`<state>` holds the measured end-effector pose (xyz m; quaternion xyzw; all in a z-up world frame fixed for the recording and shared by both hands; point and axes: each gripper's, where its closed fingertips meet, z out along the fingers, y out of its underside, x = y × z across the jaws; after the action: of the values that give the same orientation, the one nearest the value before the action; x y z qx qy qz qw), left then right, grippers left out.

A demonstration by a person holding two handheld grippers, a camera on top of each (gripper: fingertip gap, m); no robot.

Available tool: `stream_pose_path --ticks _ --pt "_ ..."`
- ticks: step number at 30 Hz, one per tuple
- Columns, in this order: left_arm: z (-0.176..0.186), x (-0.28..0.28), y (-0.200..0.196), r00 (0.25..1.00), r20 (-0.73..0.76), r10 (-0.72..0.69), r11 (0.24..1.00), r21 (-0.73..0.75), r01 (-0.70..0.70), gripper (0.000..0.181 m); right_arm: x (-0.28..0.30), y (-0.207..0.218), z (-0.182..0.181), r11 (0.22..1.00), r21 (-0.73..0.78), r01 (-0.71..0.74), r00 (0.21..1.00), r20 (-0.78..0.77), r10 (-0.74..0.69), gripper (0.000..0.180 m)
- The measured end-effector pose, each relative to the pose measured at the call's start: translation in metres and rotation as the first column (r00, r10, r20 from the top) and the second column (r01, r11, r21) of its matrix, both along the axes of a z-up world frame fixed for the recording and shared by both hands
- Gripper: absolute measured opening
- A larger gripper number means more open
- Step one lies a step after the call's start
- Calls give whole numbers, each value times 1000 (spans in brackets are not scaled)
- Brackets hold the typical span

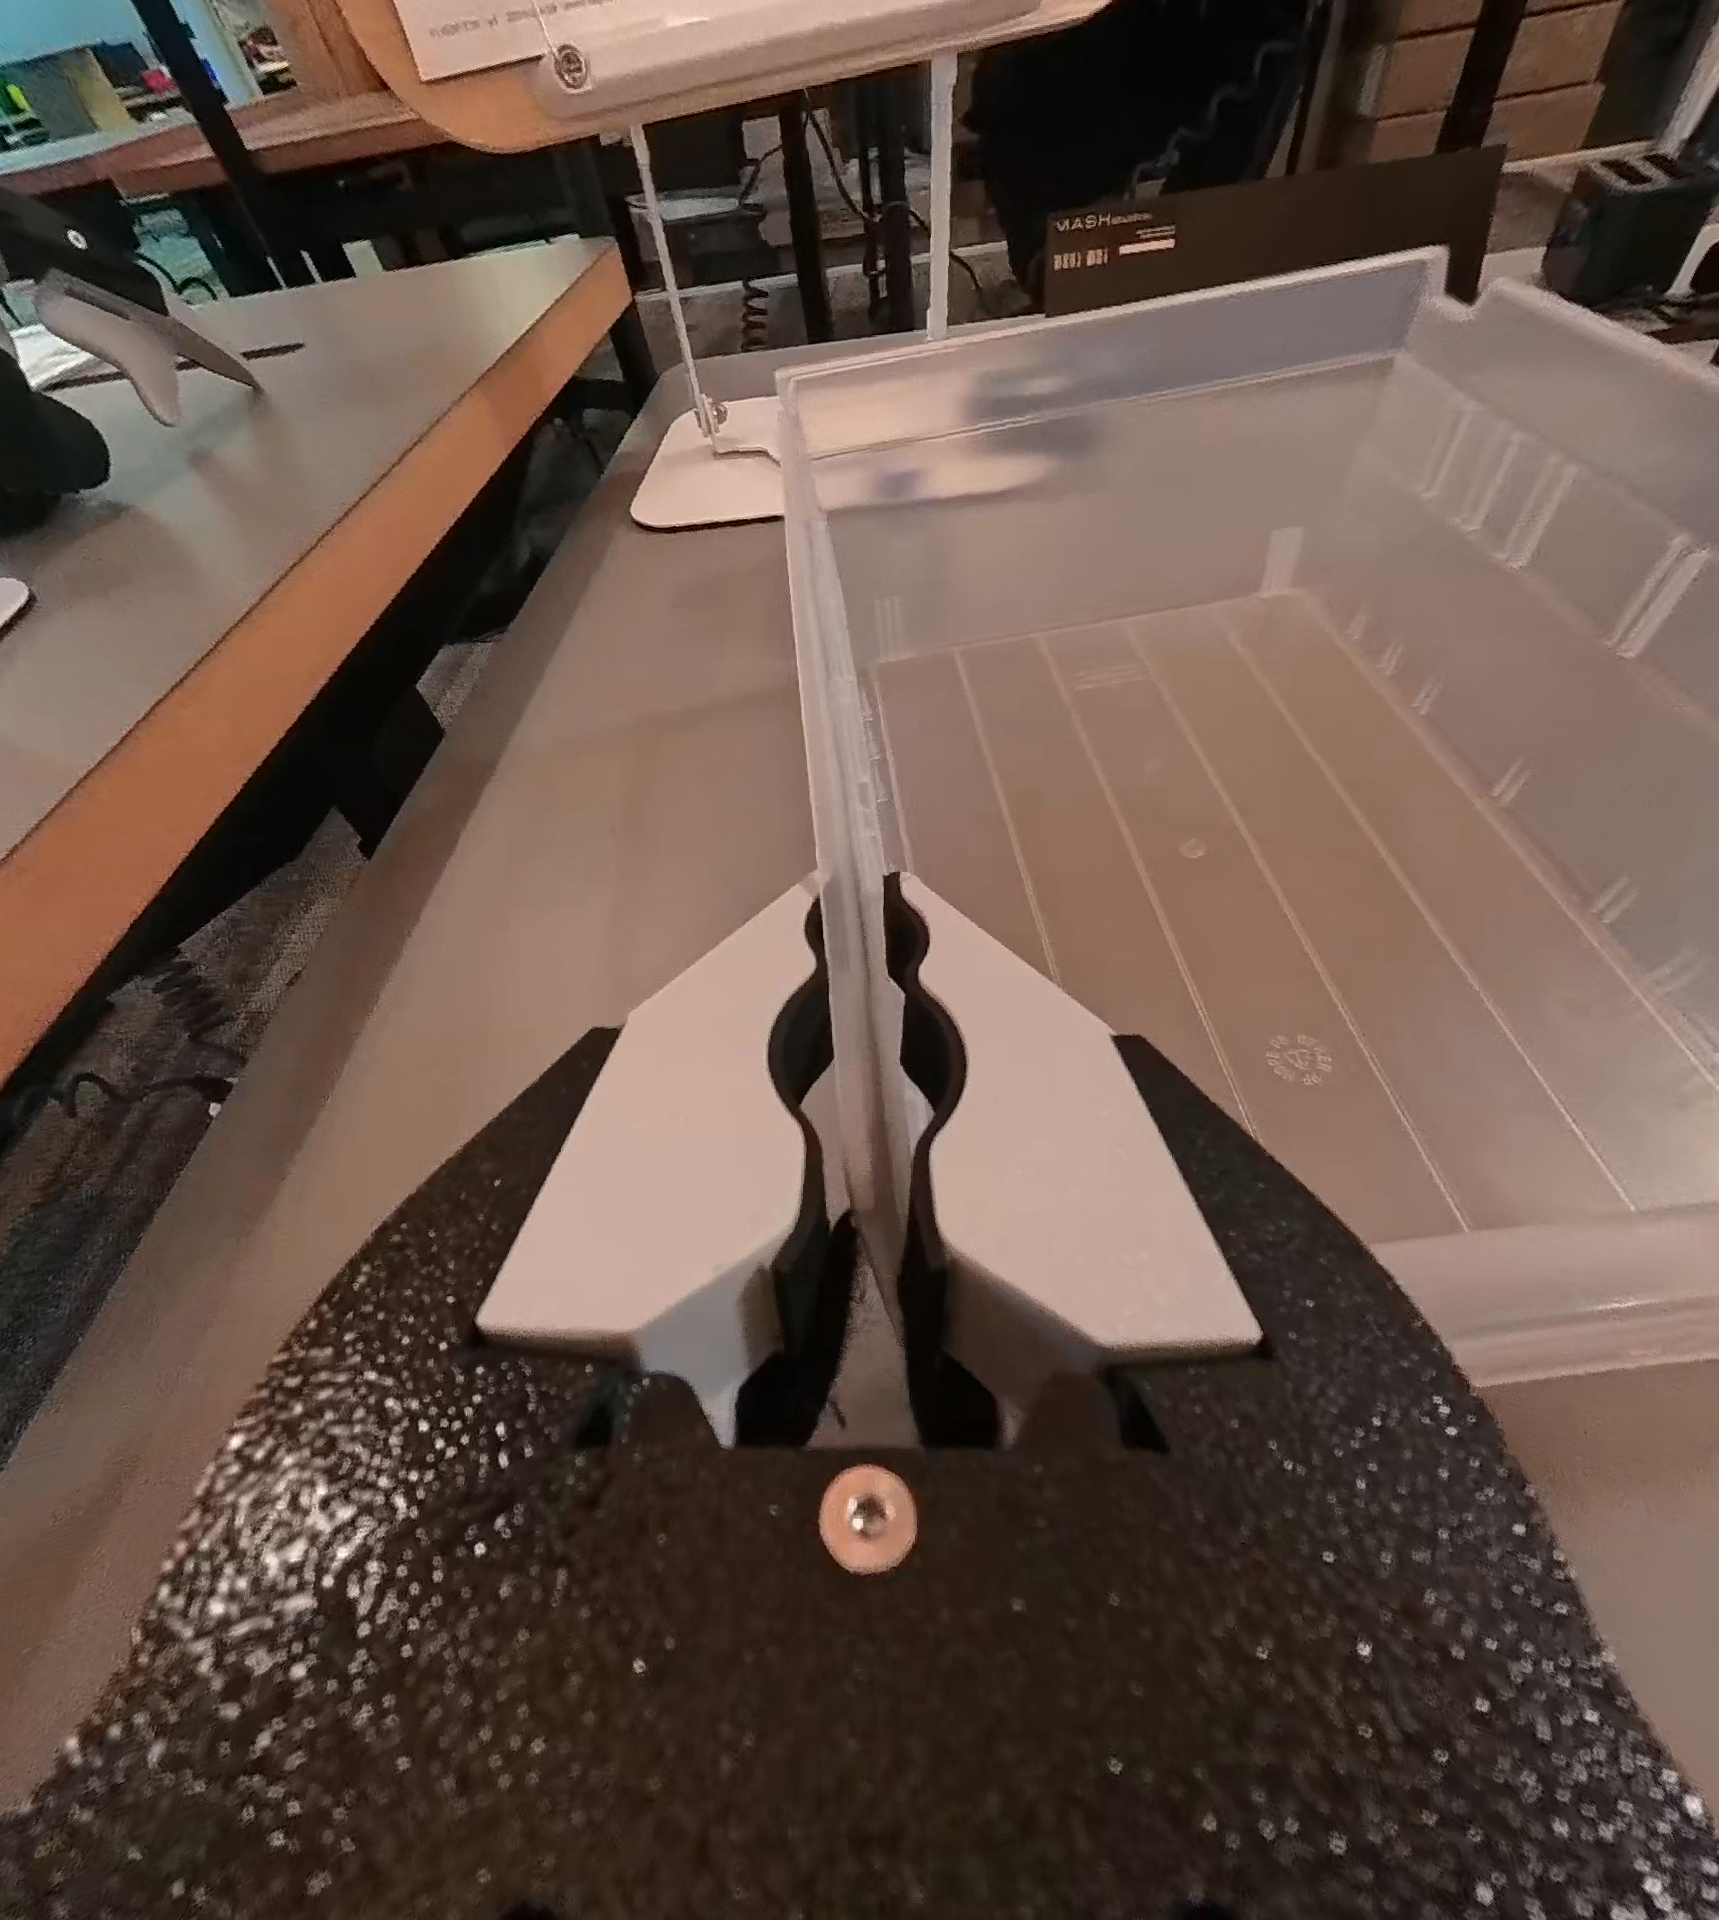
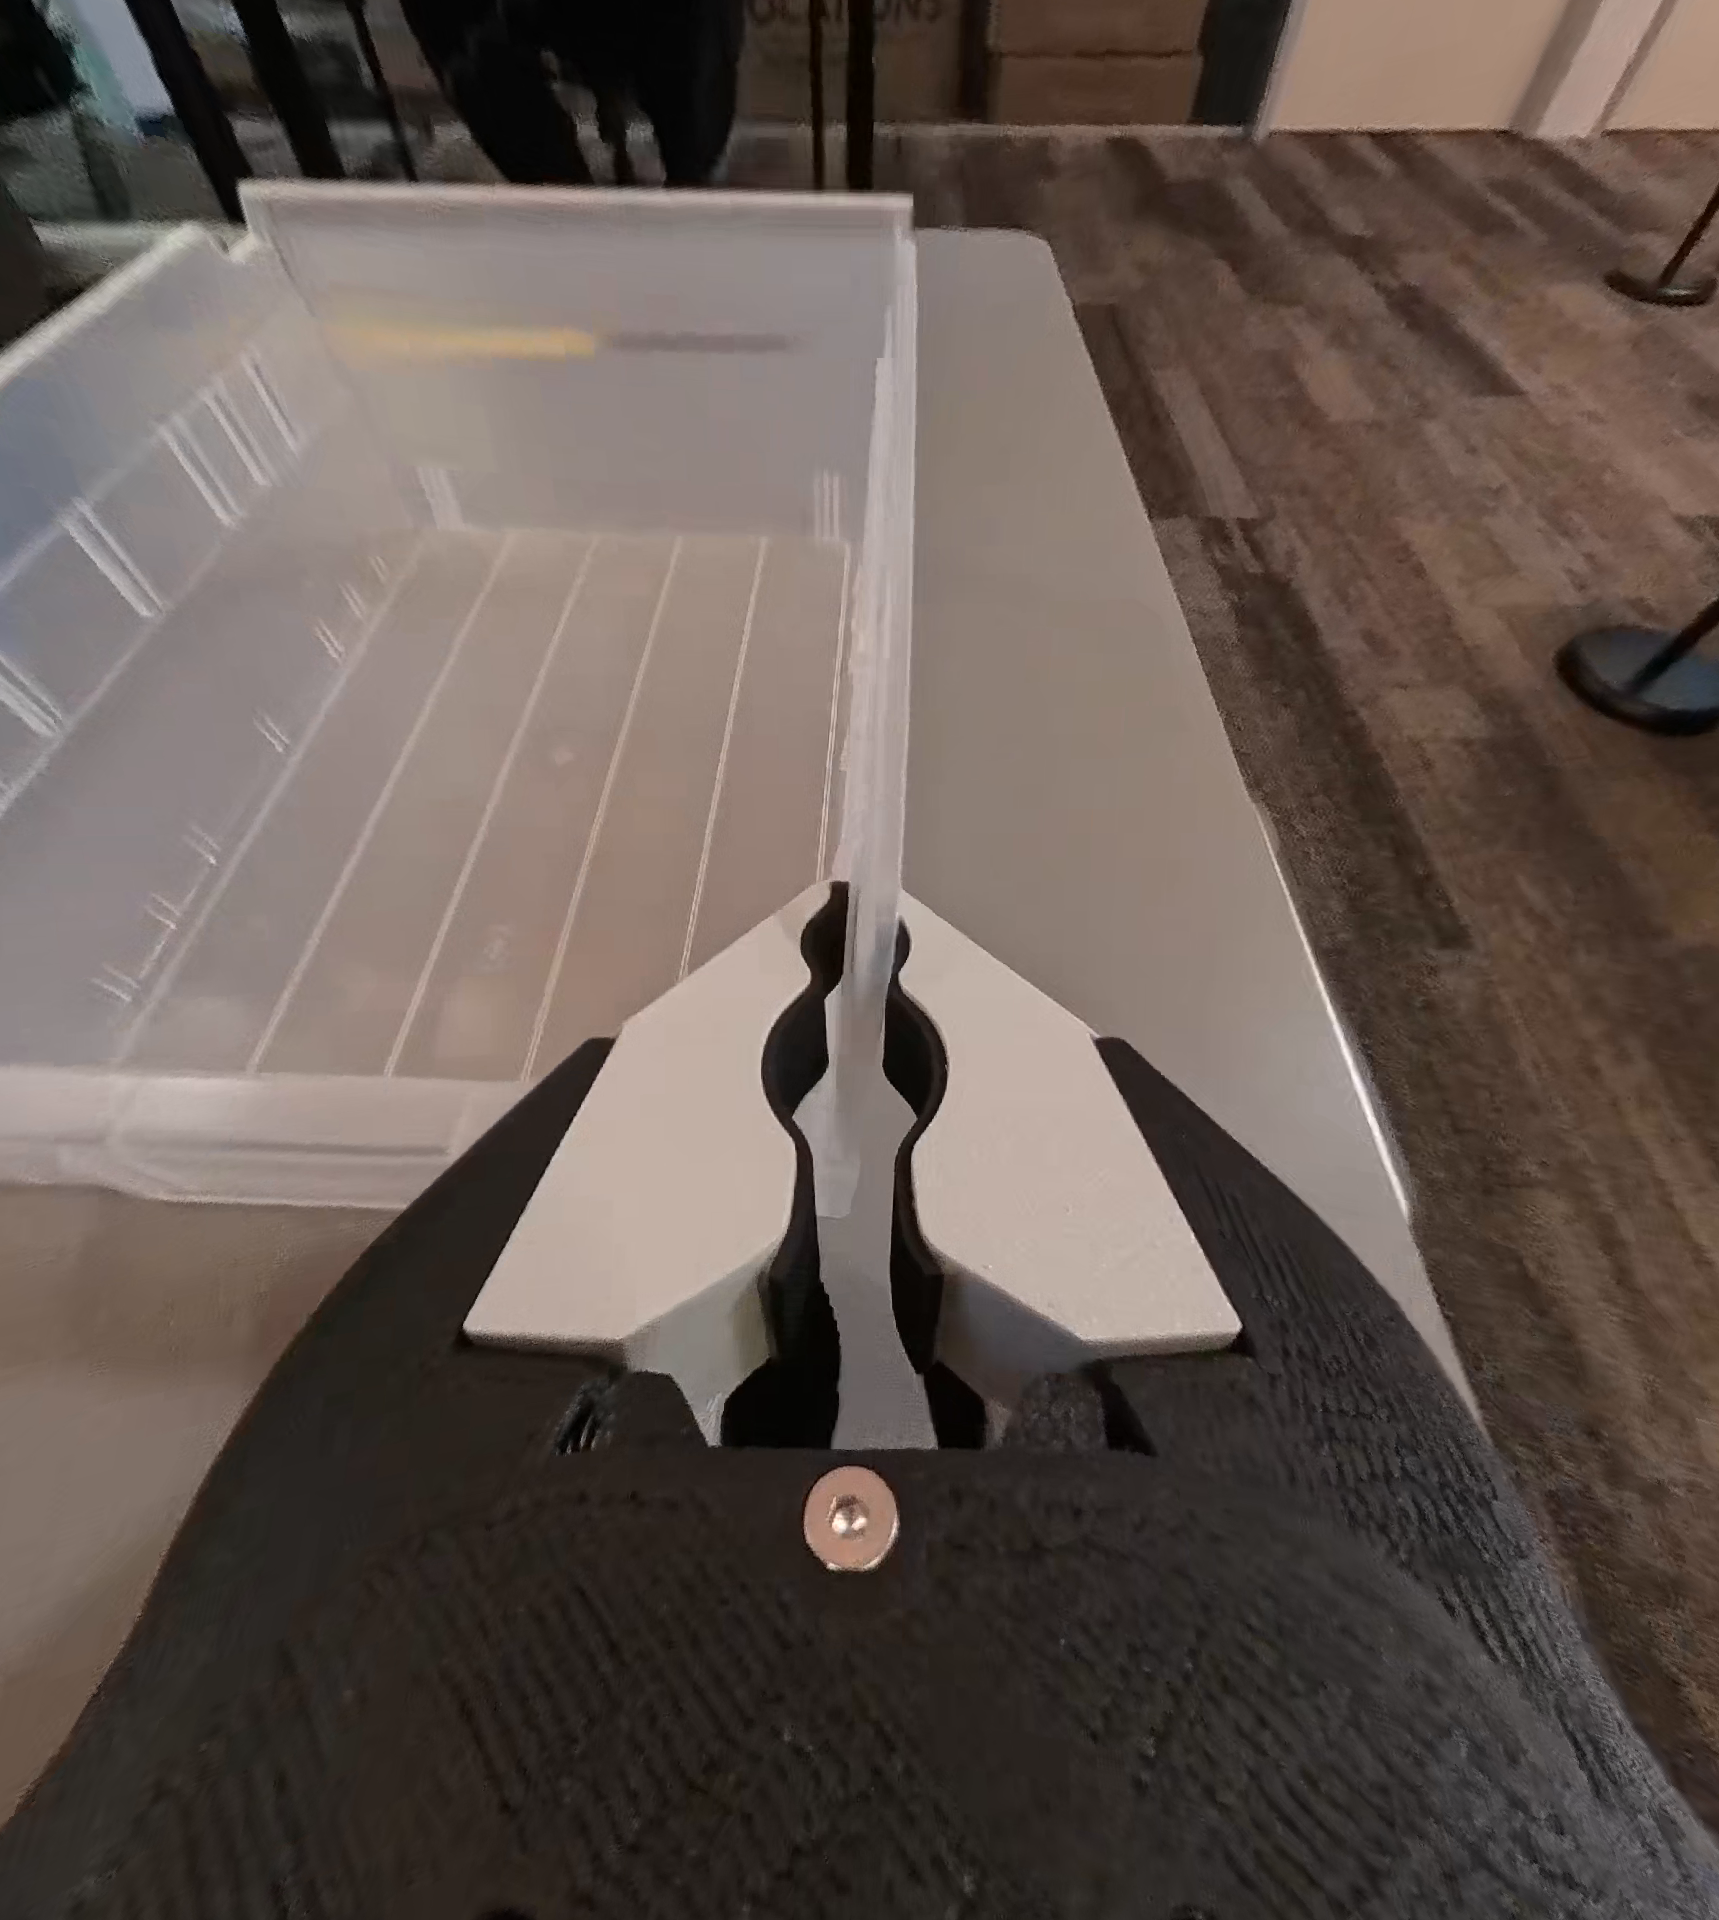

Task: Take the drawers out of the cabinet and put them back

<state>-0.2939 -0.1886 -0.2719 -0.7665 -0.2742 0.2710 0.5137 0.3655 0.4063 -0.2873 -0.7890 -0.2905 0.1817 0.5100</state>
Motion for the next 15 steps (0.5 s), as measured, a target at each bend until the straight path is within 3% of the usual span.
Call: stream_pose_path --ticks 2,5,7,10,12,15 --pt "0 -4 1 1000 -4 -12 1000 1 12 4 3 1 5 998 45 46 999 -27 -45 10" --pt "4 -11 0 996 -91 12 1000 0 -12 8 19 -3 46 950 261 169 985 -68 -156 46" --pt "12 -14 -2 984 -170 59 998 -20 -63 51 19 -17 84 891 406 204 978 -115 -172 56" --pt "58 -2 -8 928 -346 140 990 49 -131 65 -2 -52 136 739 642 203 979 -123 -161 56" --pt "95 18 3 892 -428 145 988 112 -106 72 -39 -82 165 624 768 145 989 -117 -86 55" --pt "143 69 64 882 -472 0 981 171 91 76 -123 -132 181 530 848 -3 990 -71 118 55"
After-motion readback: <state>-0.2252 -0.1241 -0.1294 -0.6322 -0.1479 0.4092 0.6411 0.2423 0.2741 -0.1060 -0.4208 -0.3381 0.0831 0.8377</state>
